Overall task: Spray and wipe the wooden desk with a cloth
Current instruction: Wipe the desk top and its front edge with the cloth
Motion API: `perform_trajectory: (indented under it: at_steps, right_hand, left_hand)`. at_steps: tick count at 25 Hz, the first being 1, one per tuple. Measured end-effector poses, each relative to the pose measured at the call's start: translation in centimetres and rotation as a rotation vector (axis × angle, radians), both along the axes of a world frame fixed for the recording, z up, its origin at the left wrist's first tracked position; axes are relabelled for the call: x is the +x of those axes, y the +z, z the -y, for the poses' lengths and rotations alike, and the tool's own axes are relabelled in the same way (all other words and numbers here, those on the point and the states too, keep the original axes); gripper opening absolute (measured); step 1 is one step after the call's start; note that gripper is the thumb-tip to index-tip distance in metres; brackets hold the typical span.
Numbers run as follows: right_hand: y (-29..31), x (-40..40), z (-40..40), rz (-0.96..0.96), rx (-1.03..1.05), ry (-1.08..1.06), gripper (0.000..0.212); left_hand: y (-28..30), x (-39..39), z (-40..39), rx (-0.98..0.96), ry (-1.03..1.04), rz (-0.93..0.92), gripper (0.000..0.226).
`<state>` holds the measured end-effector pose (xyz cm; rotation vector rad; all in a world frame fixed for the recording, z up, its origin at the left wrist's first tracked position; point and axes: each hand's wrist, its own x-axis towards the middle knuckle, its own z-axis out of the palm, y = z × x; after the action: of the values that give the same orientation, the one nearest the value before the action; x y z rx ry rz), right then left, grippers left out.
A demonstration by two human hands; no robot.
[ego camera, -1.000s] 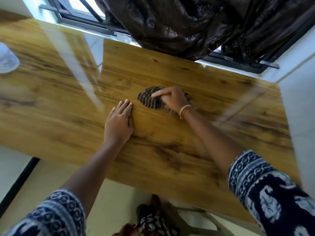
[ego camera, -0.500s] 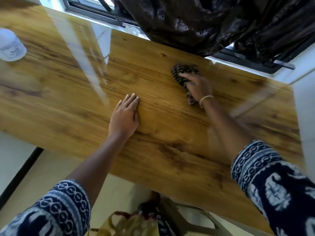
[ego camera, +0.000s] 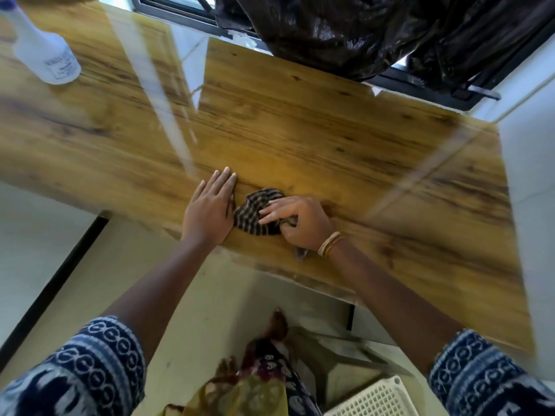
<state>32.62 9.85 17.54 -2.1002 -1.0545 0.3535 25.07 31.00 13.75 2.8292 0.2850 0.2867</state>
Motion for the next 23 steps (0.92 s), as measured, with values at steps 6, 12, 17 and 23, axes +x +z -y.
perform_trajectory:
  at_steps: [6,12,17,23]
  right_hand:
    - [3.4,7.0,4.8,-0.13,0.116,-0.616,0.05]
    - [0.3,4.8,3.1,0.054,-0.154,-0.423,0.051]
    - [-0.4,-6.1,1.3,0.046,-0.039,-0.157,0.048]
    - [1.0,-11.4,3.5,-0.318,0.102,-0.29,0.047]
  left_hand:
    - [0.1,-0.8,0.4,0.025,0.012,-0.039,0.052]
    - [0.4,-0.8,0.3,-0.008,0.015,-0.052,0.051]
    - [0.5,-2.8,0.8,0.021,-0.024,-0.102,0.052]
    - [0.5,-7.2,1.9,0.025,-0.095,-0.142,0.056]
